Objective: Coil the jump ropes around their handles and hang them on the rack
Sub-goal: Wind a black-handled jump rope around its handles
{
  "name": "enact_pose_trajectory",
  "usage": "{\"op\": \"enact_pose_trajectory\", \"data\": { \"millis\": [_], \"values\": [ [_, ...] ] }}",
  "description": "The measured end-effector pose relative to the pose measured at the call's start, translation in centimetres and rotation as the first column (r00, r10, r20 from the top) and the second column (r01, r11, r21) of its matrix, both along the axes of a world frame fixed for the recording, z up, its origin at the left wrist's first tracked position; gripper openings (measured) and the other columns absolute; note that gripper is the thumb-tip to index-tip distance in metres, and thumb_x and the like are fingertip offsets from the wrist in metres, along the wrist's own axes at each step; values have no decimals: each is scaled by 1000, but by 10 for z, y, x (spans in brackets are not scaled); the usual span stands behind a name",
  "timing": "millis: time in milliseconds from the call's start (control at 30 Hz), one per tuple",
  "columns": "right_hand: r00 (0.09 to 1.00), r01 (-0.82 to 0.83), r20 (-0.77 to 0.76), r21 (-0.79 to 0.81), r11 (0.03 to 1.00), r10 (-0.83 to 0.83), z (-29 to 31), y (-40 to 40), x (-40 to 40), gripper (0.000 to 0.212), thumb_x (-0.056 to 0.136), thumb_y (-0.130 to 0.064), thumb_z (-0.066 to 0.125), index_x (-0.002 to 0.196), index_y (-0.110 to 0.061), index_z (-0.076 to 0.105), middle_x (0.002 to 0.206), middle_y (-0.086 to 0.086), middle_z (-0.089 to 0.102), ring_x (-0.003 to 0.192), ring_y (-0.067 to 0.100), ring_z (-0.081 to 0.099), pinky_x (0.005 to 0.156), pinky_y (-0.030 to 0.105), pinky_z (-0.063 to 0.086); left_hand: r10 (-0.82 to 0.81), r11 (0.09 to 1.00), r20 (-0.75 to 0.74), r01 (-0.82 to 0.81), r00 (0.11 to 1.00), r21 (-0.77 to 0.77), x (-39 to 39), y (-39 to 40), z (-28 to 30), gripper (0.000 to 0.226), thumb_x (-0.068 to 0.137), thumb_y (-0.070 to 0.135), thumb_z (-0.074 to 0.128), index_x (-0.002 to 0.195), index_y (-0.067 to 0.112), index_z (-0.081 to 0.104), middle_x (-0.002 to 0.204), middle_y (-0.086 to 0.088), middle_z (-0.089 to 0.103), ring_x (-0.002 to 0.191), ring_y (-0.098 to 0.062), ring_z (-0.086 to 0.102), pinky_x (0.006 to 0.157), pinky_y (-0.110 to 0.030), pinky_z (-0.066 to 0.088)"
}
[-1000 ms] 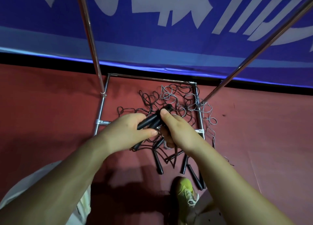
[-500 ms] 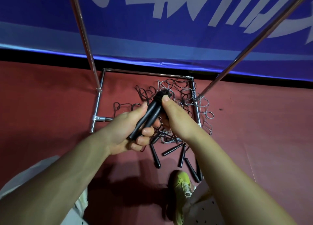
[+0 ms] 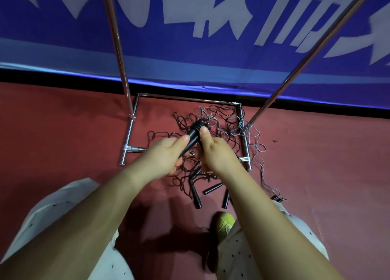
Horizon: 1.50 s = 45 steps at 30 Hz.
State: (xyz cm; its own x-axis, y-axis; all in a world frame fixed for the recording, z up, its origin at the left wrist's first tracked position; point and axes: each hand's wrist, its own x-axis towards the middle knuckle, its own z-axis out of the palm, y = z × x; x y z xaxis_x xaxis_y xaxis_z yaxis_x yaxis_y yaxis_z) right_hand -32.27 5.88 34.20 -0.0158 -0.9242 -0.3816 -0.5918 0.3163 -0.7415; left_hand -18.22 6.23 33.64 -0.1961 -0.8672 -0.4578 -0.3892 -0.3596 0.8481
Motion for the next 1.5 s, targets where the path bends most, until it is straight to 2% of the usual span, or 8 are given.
{"op": "enact_pose_trajectory", "data": {
  "millis": [233,433,500,600,700,933,1233,1500],
  "values": [
    [927,87,347,164,983,-140,-6,21,-10,66,87,-73,28,76,-14,55,52,-2,34,43,12,24,48,29,17,-123,931,466,265,876,-251,4,13,3,35,94,53,38,80,26,53,67,7,58,67,-14,56,68,-34,45],
    [985,77,145,113,991,-93,-3,4,-9,57,94,-60,33,61,-15,49,49,-6,42,45,13,36,51,29,26,-38,839,653,379,757,-390,2,9,-7,30,91,58,40,102,34,53,86,10,60,86,-18,58,73,-33,43],
    [987,87,132,64,994,-95,-7,-1,-11,54,94,-56,35,62,-16,48,50,-7,43,47,13,37,53,29,27,-150,899,490,325,859,-295,4,1,-16,34,82,64,47,93,32,52,76,9,60,76,-16,59,70,-34,46],
    [969,85,233,12,996,-86,-11,-4,-13,42,83,-55,37,63,-18,44,46,-10,33,46,12,28,51,28,21,-186,975,-178,204,966,88,8,-10,-13,44,73,63,54,85,20,59,64,2,63,59,-20,61,61,-30,46],
    [858,158,484,74,985,-174,-9,-8,-16,27,73,-49,42,67,-23,41,51,-6,29,50,13,25,53,32,15,-42,852,-524,305,850,426,9,-14,-14,67,77,69,39,84,9,69,61,-6,60,54,-19,59,57,-25,49],
    [772,99,624,68,993,-119,-6,-4,-19,37,73,-46,37,63,-13,48,41,0,44,36,10,42,41,19,32,20,721,-847,579,531,381,-4,-7,-23,66,67,71,65,89,9,71,76,-7,66,66,-23,66,64,-35,57],
    [909,-89,408,-11,996,86,-8,-7,-19,71,87,-70,29,77,-3,51,61,10,34,55,20,29,53,32,21,-102,979,-358,157,928,131,-9,-7,-10,42,95,44,39,80,8,54,51,2,45,40,-14,39,45,-27,38],
    [942,-58,333,20,998,48,-15,-11,-19,58,100,-51,25,64,-12,48,49,-3,43,46,13,36,47,25,29,-106,981,-242,141,965,130,-3,-15,-22,43,101,39,34,82,7,56,52,2,46,40,-13,40,45,-25,38]
  ]
}}
